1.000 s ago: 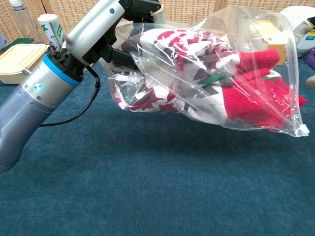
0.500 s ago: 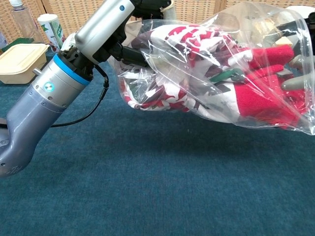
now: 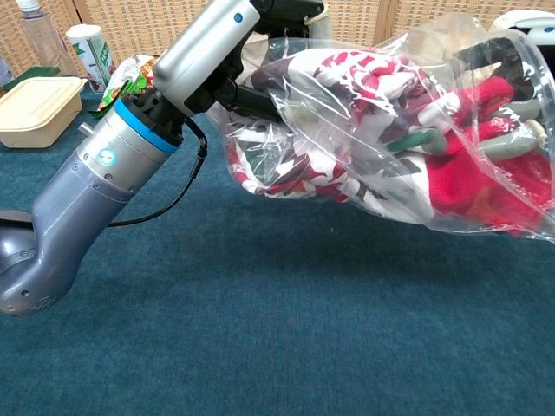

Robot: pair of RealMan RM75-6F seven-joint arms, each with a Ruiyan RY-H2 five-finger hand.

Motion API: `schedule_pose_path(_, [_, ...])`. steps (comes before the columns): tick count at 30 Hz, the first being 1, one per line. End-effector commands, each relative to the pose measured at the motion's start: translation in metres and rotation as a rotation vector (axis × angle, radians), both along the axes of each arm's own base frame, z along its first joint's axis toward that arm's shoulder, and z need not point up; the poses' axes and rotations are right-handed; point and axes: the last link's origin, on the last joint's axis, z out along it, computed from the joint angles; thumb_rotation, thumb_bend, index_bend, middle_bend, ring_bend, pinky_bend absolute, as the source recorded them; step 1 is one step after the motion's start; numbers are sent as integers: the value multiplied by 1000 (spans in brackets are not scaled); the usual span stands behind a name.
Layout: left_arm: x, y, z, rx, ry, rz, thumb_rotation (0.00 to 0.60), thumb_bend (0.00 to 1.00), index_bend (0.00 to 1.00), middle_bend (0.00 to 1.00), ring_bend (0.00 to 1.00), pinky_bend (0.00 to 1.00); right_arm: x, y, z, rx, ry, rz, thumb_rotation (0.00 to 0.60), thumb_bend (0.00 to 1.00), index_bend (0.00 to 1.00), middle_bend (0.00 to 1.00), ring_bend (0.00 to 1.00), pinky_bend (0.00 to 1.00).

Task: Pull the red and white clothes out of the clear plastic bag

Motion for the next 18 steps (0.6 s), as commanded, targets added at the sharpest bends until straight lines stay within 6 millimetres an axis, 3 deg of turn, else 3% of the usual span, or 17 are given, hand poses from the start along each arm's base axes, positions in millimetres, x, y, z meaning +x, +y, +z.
schedule_pose_path(1, [2, 0, -1, 1, 0, 0, 600, 433, 870, 656, 647, 708, 3, -1, -2, 2, -2, 3, 600, 87, 463, 999, 1000, 1000])
schedule_pose_path(9, [4, -1, -1, 4, -11, -4, 600, 434, 870, 656, 647, 708, 8, -3, -10, -15, -3, 2, 600, 275, 569, 1000, 1000, 1000])
schedule_pose_path(18, [5, -1, -3, 5, -2, -4, 600, 433, 869, 656, 648, 705, 12, 0, -12, -25, -2, 7, 600, 338, 670, 1000, 1000, 1000])
